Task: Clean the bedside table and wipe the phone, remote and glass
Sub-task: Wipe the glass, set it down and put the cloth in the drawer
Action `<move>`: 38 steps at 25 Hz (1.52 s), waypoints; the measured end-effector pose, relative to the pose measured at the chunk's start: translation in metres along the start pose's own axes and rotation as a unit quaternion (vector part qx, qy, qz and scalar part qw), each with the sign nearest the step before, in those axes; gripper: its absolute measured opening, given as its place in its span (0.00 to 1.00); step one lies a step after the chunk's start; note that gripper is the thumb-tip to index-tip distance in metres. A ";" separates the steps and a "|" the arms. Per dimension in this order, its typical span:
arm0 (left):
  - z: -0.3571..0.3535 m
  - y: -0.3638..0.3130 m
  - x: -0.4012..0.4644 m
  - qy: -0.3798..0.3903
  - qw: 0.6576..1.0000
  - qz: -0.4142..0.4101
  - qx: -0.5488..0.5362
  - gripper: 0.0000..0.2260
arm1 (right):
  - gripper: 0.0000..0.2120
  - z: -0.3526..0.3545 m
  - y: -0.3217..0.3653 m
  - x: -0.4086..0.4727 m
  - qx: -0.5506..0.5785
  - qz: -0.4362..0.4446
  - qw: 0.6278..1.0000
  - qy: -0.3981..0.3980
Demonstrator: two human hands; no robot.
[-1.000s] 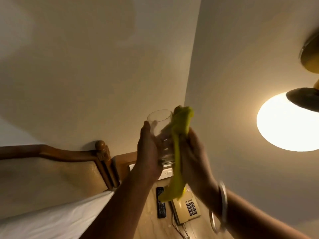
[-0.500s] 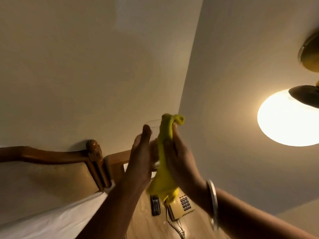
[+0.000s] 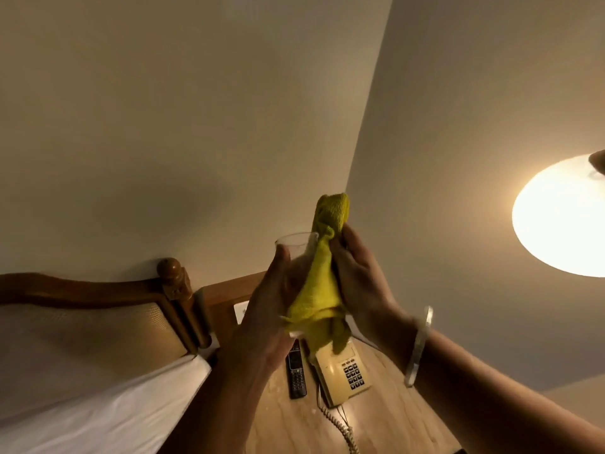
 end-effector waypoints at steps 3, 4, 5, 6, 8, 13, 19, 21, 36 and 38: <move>0.015 -0.015 0.001 -0.096 0.995 -0.028 0.015 0.26 | 0.22 -0.021 -0.002 -0.037 -0.068 0.080 0.992 0.064; 0.012 -0.018 -0.001 -0.102 0.992 -0.038 0.059 0.24 | 0.24 -0.025 -0.005 -0.044 -0.072 0.079 0.990 0.089; 0.006 -0.012 -0.003 -0.099 0.989 -0.042 0.099 0.22 | 0.25 -0.021 -0.011 -0.036 -0.064 0.070 0.991 0.097; -0.002 -0.002 -0.007 -0.110 0.986 -0.034 0.117 0.23 | 0.24 -0.015 -0.016 -0.020 -0.048 0.048 0.994 0.088; 0.005 0.018 -0.003 -0.165 0.983 -0.046 0.067 0.28 | 0.18 -0.007 -0.043 0.011 -0.006 -0.030 0.998 0.052; 0.112 0.037 0.031 -0.331 0.936 -0.071 -0.094 0.37 | 0.08 -0.016 -0.139 -0.050 -0.083 -0.086 0.985 0.128; 0.276 0.137 0.042 -0.479 0.826 0.018 0.297 0.28 | 0.12 0.048 -0.253 -0.162 -0.115 -0.270 0.955 0.040; 0.319 0.177 0.061 -0.507 0.801 0.045 0.315 0.30 | 0.11 0.064 -0.271 -0.182 -0.147 -0.283 0.948 0.007; 0.340 0.315 0.087 -0.510 0.716 0.122 0.460 0.37 | 0.08 0.097 -0.345 -0.253 -0.209 -0.296 0.932 0.012; 0.298 0.364 0.054 -0.417 0.698 0.133 0.567 0.23 | 0.12 0.095 -0.352 -0.264 -0.208 -0.282 0.935 0.048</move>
Point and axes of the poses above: each hand's wrist, its own x-axis towards the middle knuckle, its own z-axis out of the back of the hand, y = z × x, the point moved 8 cm from there along x, towards the middle knuckle, and after that the axes turned 12 degrees about z, right-handed, at the moved point
